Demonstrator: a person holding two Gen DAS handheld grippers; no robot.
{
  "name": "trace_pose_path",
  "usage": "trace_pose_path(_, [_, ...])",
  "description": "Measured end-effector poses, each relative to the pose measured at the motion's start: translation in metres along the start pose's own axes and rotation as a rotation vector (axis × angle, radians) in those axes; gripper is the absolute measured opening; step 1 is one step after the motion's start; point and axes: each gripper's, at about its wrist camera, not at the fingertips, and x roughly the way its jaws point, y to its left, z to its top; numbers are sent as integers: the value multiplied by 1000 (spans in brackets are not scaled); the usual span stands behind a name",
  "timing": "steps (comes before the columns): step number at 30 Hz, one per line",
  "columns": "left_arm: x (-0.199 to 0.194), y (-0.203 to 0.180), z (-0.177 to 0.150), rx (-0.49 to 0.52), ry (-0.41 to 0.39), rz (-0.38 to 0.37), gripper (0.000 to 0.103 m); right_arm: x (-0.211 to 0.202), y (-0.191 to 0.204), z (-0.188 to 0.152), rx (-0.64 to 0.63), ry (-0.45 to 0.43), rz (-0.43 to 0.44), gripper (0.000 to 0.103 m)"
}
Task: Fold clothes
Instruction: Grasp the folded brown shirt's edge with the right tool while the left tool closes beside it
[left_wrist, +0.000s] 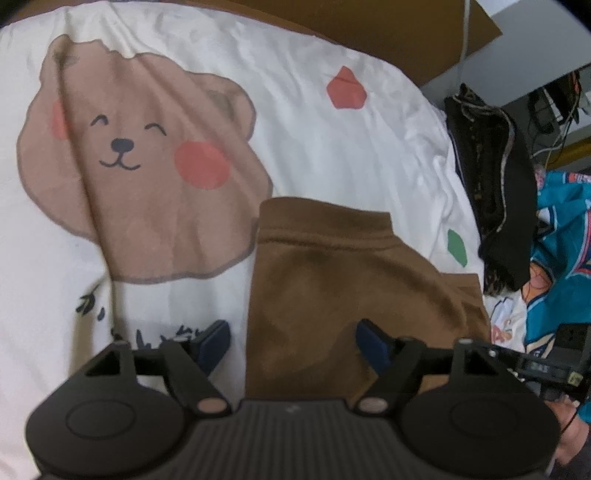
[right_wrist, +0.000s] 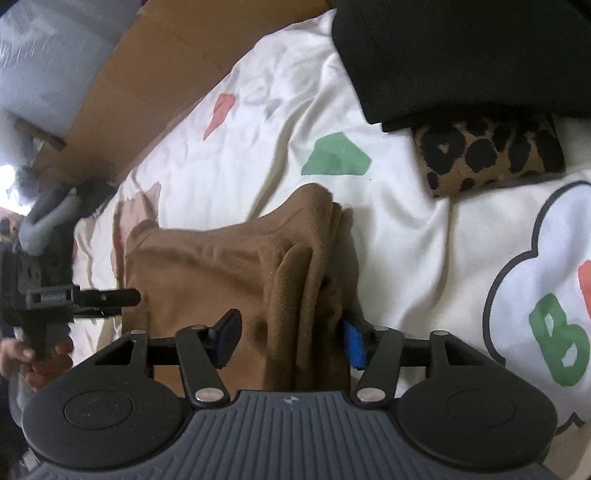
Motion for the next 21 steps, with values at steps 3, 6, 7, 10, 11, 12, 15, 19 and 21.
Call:
trace_pose_path(3, [-2, 5, 2, -21, 2, -37, 21, -3, -2, 1, 6, 2, 5, 22])
trace_pose_path(6, [-12, 3, 4, 4, -56, -30, 16, -10, 6, -1, -22, -22, 1, 21])
trace_pose_path(7, [-15, 2, 4, 19, -72, -21, 16, -12, 8, -2, -25, -29, 0, 21])
trace_pose_path(10, [-19, 2, 4, 23, -71, 5, 40, -13, 9, -3, -26, -32, -25, 29])
trace_pose_path(11, [-18, 3, 3, 21, -58, 15, 55, -11, 7, -3, -22, -25, -36, 33])
trace_pose_path(12, [-17, 5, 2, 16, -45, 20, 59, -10, 5, -3, -14, -21, -37, 39])
trace_pose_path(15, [-15, 12, -3, 4, -12, 4, 64, -7, 0, -1, 10, -13, -32, 43])
trace_pose_path(19, [-10, 16, -8, -1, -5, -32, 73, -3, -1, 1, 14, -2, -15, 46])
trace_pose_path(21, [-8, 15, -7, 3, -11, -50, 78, 1, -4, 2, 27, 1, 6, 47])
